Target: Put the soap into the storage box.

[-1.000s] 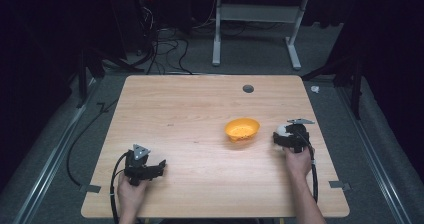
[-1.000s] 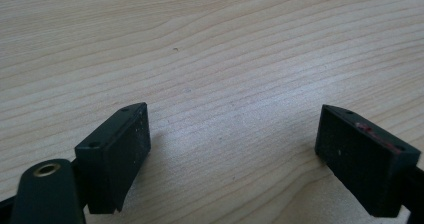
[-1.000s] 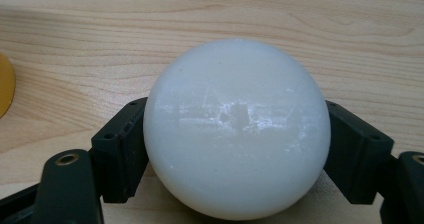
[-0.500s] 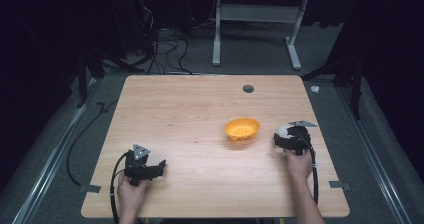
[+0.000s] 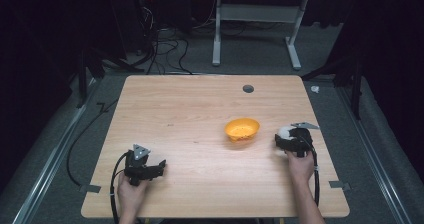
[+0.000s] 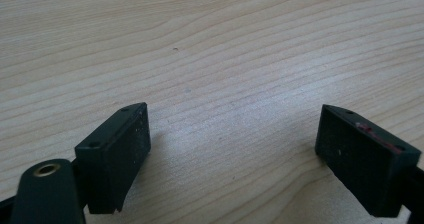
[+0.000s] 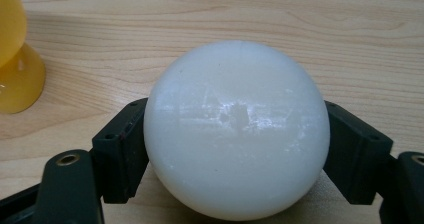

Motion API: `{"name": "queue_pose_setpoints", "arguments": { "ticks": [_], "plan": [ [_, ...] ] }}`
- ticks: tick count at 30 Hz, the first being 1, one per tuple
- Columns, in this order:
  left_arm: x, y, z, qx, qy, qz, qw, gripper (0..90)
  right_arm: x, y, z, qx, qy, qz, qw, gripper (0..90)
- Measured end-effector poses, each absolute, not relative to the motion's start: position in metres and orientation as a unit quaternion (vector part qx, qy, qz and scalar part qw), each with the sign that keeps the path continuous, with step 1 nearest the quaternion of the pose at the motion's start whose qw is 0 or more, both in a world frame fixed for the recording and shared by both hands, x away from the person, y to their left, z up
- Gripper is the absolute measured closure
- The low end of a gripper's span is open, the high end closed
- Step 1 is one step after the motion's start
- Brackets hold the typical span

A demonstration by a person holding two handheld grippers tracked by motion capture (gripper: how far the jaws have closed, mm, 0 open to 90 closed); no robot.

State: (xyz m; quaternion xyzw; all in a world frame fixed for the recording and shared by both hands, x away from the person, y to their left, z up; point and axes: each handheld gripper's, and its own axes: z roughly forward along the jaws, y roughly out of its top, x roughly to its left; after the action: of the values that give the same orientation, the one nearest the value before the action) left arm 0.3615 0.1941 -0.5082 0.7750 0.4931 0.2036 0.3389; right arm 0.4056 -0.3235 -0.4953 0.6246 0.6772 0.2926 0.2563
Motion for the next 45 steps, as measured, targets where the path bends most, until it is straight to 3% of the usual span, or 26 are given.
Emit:
{"name": "queue_pose_setpoints", "arguments": {
  "ticks": [45],
  "plan": [
    [0.361,0.194,-0.508,0.775,0.493,0.204,0.339,14.8,0.387,-0.297,-0.459,0.567,0.705,0.35,0.242,23.3]
  ]
}}
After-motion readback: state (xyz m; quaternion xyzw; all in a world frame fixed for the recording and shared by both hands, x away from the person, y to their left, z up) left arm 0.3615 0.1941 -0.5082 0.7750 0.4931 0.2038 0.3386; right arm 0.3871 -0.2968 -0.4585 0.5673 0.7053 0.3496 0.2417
